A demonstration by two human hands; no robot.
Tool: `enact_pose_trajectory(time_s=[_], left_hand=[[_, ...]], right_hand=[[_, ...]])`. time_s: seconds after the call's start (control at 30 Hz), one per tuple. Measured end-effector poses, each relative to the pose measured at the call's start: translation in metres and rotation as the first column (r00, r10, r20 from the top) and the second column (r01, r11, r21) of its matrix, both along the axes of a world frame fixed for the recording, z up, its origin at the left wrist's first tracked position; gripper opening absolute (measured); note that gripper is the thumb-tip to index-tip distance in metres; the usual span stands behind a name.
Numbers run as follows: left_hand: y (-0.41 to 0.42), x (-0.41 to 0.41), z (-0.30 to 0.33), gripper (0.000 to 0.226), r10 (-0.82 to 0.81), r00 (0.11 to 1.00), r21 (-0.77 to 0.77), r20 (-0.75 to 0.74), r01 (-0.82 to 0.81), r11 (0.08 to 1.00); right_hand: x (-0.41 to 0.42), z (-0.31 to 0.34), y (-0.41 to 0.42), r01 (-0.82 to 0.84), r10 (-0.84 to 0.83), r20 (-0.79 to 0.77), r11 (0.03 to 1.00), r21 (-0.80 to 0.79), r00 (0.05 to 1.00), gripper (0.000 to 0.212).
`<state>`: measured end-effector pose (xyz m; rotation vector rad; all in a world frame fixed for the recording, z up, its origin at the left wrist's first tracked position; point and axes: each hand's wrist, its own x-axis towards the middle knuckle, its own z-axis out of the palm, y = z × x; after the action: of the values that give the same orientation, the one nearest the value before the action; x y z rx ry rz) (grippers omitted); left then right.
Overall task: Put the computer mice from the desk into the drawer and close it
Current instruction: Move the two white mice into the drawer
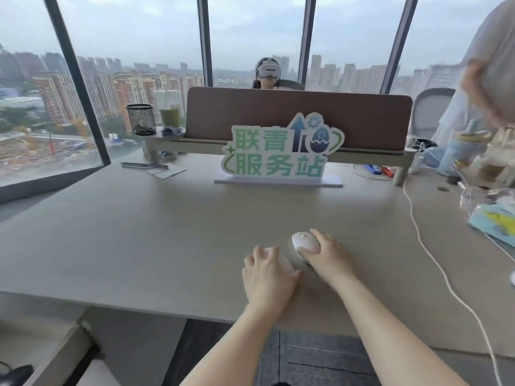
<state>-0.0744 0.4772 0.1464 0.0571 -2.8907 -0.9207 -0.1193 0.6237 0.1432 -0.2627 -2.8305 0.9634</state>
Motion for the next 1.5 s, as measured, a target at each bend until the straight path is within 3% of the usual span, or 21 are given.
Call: enact_pose_trajectory(time_s=[0.23, 0.37, 0.5, 0.63, 0.7, 0.8, 0.9, 1.0, 1.27, 1.5], left_hand=[[-0.026, -0.013, -0.008, 0.043, 0.049, 0.999, -0.117, -0.02, -0.051, 0.992], [-0.069, -0.007, -0.006, 0.04, 0.12, 0.988, -0.022, -0.099, -0.123, 0.992], [-0.144, 0.014, 0.008, 0.047, 0.281, 0.929, 0.123, -0.24, -0.258, 0.958], [-0.255, 0.051, 0.014, 0.047, 0.5, 0.82, 0.221, -0.28, -0.452, 0.864], [-0.319, 0.08, 0.005, 0.047, 0.611, 0.749, 0.204, -0.254, -0.576, 0.791], [-0.391, 0.115, -0.018, 0.048, 0.714, 0.696, 0.079, -0.08, -0.709, 0.7], [-0.457, 0.157, -0.052, 0.045, 0.793, 0.598, -0.111, 0.115, -0.785, 0.609], [-0.493, 0.19, -0.075, 0.052, 0.831, 0.504, -0.142, 0.234, -0.828, 0.542], [-0.547, 0.198, -0.136, 0.041, 0.808, 0.43, -0.342, 0.402, -0.748, 0.569], [-0.567, 0.192, -0.167, 0.047, 0.756, 0.35, -0.35, 0.553, -0.726, 0.592]], right_hand=[[-0.01, 0.006, -0.021, -0.037, 0.023, 0.084, 0.986, 0.165, 0.996, 0.067], [0.013, 0.024, -0.061, -0.047, 0.05, -0.098, 0.998, 0.034, 0.994, 0.063], [0.046, 0.048, -0.141, -0.259, 0.217, -0.302, 0.96, -0.106, 0.928, 0.055], [0.078, 0.055, -0.243, -0.499, 0.417, -0.378, 0.853, -0.15, 0.826, 0.046], [0.095, 0.047, -0.302, -0.6, 0.533, -0.332, 0.787, -0.145, 0.779, 0.047], [0.119, 0.027, -0.365, -0.709, 0.672, -0.229, 0.68, -0.185, 0.704, 0.049], [0.147, -0.004, -0.438, -0.768, 0.778, -0.051, 0.603, -0.215, 0.626, 0.049], [0.167, -0.037, -0.496, -0.805, 0.821, 0.139, 0.571, -0.161, 0.554, 0.053], [0.166, -0.119, -0.576, -0.851, 0.728, 0.485, 0.521, 0.071, 0.486, 0.061], [0.162, -0.147, -0.597, -0.859, 0.582, 0.641, 0.422, 0.288, 0.501, 0.068]])
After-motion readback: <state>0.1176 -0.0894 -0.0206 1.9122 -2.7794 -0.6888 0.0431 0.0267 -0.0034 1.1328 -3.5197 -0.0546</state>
